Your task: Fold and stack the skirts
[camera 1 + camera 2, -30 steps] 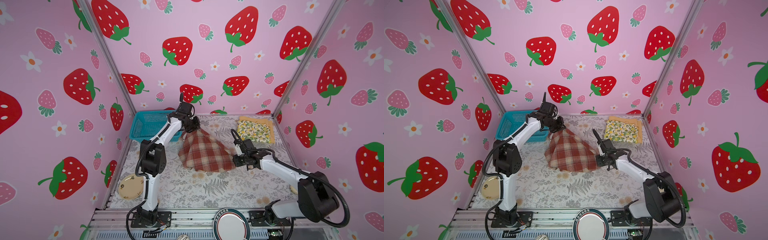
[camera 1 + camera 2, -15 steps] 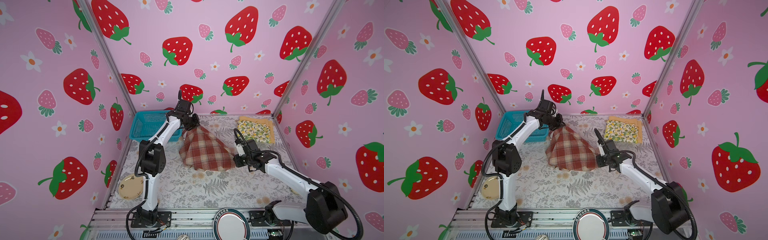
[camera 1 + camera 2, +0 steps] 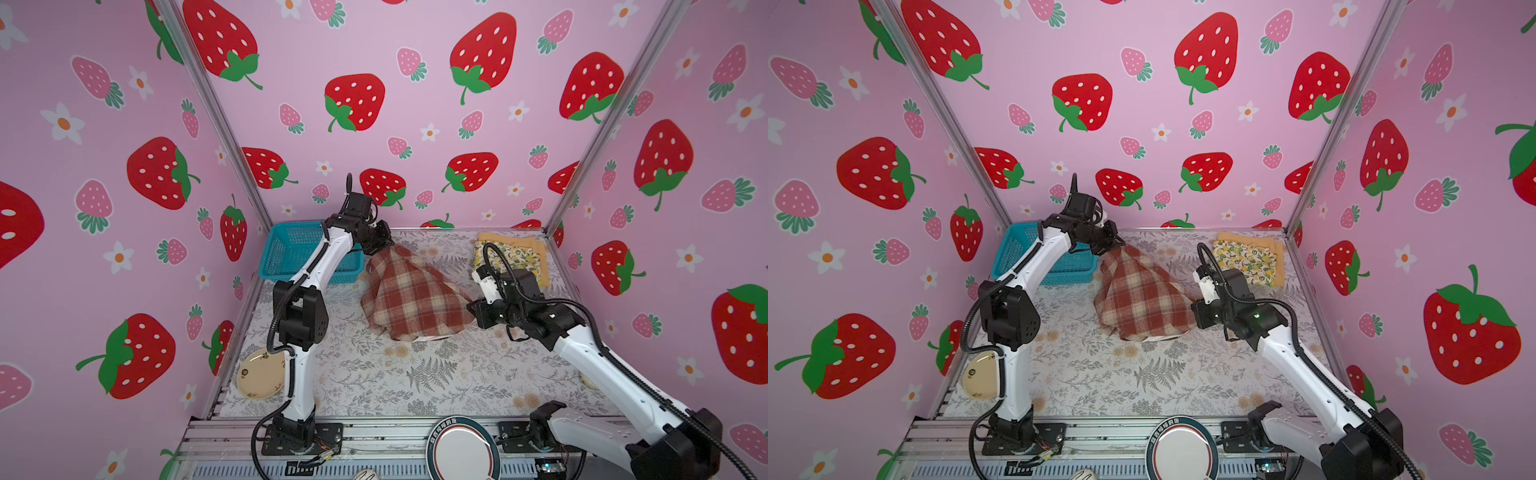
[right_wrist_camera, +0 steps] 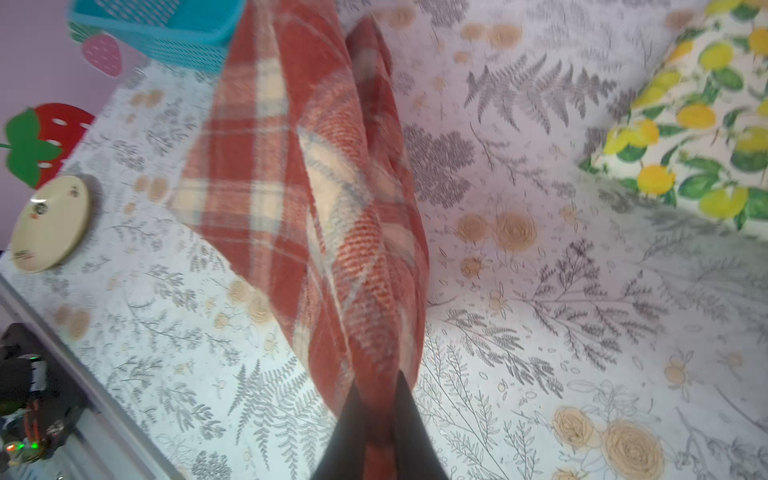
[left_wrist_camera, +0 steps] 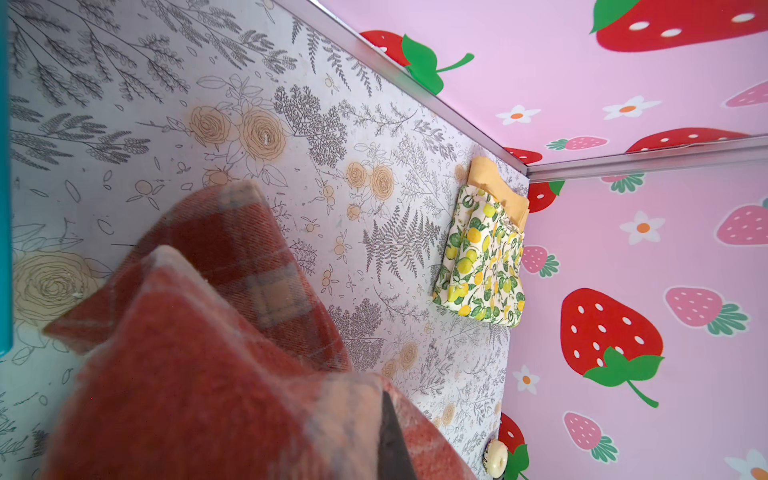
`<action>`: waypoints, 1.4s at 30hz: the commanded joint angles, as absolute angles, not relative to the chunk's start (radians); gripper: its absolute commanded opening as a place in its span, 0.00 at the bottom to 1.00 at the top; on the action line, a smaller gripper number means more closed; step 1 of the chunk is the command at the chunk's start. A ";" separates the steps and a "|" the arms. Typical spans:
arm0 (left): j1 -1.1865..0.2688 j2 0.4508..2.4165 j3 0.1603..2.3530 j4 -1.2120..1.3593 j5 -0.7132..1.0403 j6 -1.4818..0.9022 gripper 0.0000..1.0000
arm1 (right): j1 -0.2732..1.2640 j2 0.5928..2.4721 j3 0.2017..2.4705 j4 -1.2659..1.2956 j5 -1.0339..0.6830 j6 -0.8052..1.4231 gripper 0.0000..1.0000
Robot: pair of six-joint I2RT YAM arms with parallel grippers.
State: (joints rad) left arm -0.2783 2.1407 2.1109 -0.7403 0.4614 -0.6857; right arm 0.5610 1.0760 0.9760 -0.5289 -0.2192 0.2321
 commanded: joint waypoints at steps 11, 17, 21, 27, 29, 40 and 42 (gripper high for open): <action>-0.279 1.883 2.248 -0.810 0.499 -0.700 0.00 | 0.531 1.116 1.302 -0.710 -0.402 0.144 0.13; -0.278 1.693 2.106 -0.744 0.460 -0.715 0.00 | 0.512 1.154 1.428 -0.786 -0.472 0.116 0.13; -0.279 1.666 2.117 -0.736 0.444 -0.715 0.00 | 0.434 1.200 1.460 -0.789 -0.560 0.110 0.13; -0.282 1.800 2.323 -0.794 0.458 -0.703 0.00 | 0.289 1.289 1.506 -0.731 -0.673 0.147 0.13; -0.281 1.879 2.428 -0.823 0.463 -0.696 0.00 | 0.248 1.341 1.557 -0.744 -0.675 0.143 0.14; -0.281 2.100 2.745 -0.744 0.544 -0.758 0.00 | 0.171 1.582 2.070 -0.905 -0.548 0.144 0.14; -0.288 2.019 2.712 -0.754 0.484 -0.682 0.00 | 0.171 1.584 2.149 -0.954 -0.491 0.130 0.14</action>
